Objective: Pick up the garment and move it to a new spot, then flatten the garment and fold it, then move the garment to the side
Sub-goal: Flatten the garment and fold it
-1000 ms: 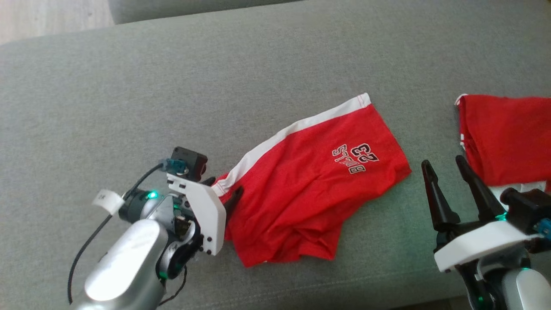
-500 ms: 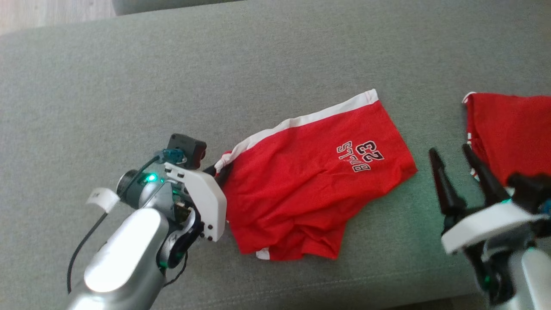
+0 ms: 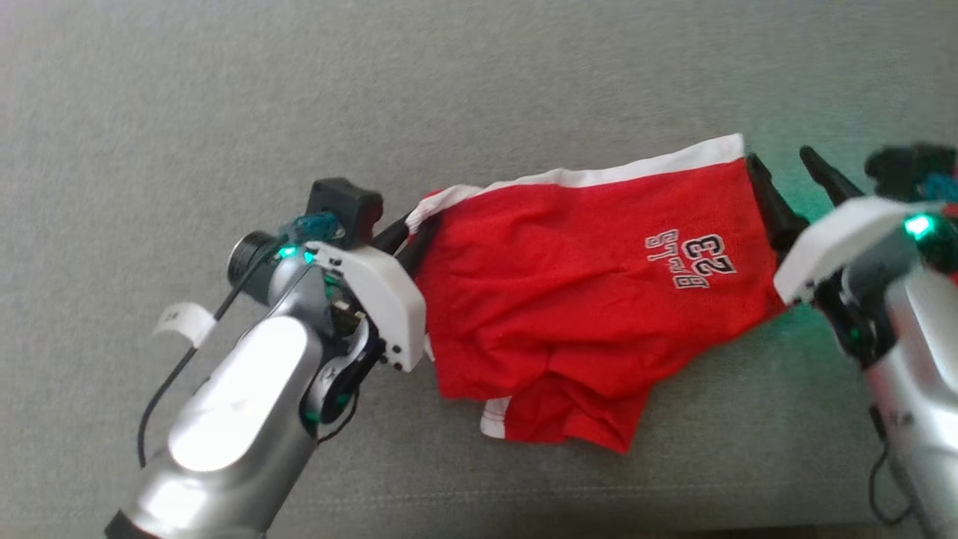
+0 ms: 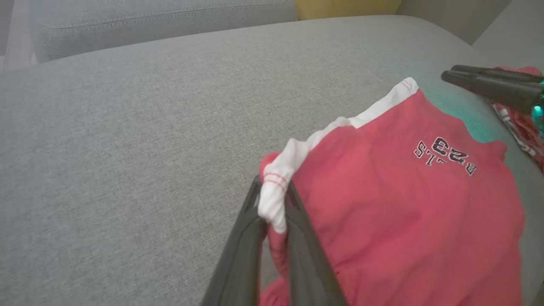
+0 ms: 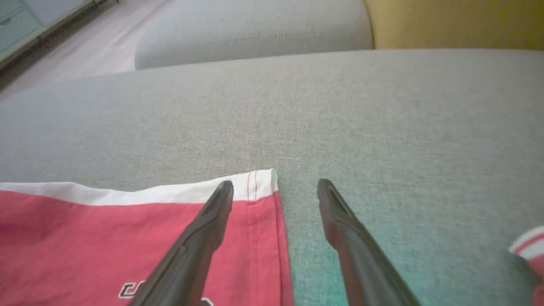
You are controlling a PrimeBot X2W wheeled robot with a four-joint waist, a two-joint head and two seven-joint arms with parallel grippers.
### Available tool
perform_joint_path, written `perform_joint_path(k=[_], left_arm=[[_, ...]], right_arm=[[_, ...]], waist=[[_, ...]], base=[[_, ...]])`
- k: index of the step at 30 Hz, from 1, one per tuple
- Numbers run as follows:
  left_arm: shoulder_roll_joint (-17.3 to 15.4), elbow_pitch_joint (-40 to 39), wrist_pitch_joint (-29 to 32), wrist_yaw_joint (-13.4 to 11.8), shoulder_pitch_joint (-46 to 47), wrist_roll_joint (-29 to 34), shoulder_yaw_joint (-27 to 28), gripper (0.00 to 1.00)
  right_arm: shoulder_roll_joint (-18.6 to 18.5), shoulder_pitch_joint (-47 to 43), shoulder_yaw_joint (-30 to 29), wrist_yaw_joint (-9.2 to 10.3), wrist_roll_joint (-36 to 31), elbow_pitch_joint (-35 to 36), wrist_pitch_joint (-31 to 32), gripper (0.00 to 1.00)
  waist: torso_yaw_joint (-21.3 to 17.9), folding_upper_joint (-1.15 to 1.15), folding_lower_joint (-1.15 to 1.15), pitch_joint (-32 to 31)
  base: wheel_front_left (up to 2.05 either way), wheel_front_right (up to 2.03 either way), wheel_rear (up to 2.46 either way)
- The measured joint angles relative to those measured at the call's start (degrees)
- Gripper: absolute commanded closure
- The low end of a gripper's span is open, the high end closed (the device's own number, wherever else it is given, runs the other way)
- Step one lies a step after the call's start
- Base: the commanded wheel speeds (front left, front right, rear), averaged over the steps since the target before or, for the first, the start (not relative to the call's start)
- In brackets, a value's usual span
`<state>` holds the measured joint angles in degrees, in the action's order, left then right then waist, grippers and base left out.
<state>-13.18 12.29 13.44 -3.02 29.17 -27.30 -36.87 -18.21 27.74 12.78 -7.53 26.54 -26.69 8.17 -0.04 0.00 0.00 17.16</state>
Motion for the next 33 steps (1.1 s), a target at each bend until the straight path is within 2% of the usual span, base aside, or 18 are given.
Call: perform_joint_path(k=[8,9,10,13,16,17,21,26,30,33], left_arm=[[1.3,0.7,-2.0,0.6,1.0,0.1,-1.3,1.00],[1.3,0.8,-2.1,0.9,1.1,0.1,-1.3,1.00],[1.4,1.0,-2.5,1.0,1.4,0.1,-1.3,1.00],[1.4,0.9,-3.9,1.0,1.9,0.1,-1.2,1.00],[1.3,0.8,-5.9,0.8,1.9,0.1,-1.0,1.00],[1.3,0.1,-7.8,0.4,1.5,0.1,-0.3,1.00],[0.8,-2.8,-11.9,-1.2,1.1,0.1,1.7,1.00],[-0.4,-7.9,-16.6,-3.0,-1.7,1.1,4.0,1.00],[-1.5,-12.9,-19.1,-4.3,-2.6,2.4,5.0,1.00],[-2.3,-16.9,-20.1,-4.8,-2.6,3.1,6.1,1.00]], right_arm=[[-1.0,9.9,8.2,0.00,4.6,-14.1,1.2,0.00],[-1.0,10.5,9.2,0.00,5.4,-15.3,1.2,0.18],[-1.2,11.0,9.8,0.00,6.3,-15.9,1.2,1.00],[-2.0,12.3,12.1,0.00,8.6,-16.6,0.0,1.00],[-2.8,12.3,14.1,0.00,10.3,-16.2,-4.0,1.00],[-3.6,12.1,14.9,0.00,11.3,-14.0,-7.5,1.00],[-5.9,11.1,15.3,0.00,12.9,-7.1,-13.6,1.00],[-9.2,7.2,11.3,0.00,11.9,4.0,-18.4,1.00],[-9.8,2.6,5.4,0.00,7.9,14.0,-18.1,1.00],[-9.6,-0.6,0.2,0.00,4.2,22.6,-15.5,1.00]], waist=[[2.7,0.00,0.00,2.7],[2.8,0.00,0.00,2.8],[2.9,0.00,0.00,2.8],[2.8,0.00,0.00,2.6],[2.5,0.00,0.00,2.0],[2.3,0.00,0.00,1.2],[1.8,0.00,0.00,-1.0],[0.8,0.00,0.00,-4.7],[0.0,0.00,0.00,-7.7],[-0.6,0.00,0.00,-9.8]], base=[[0.00,0.00,0.00],[0.00,0.00,0.00],[0.00,0.00,0.00],[0.00,0.00,0.00],[0.00,0.00,0.00],[0.00,0.00,0.00],[0.00,0.00,0.00],[0.00,0.00,0.00],[0.00,0.00,0.00],[0.00,0.00,0.00]])
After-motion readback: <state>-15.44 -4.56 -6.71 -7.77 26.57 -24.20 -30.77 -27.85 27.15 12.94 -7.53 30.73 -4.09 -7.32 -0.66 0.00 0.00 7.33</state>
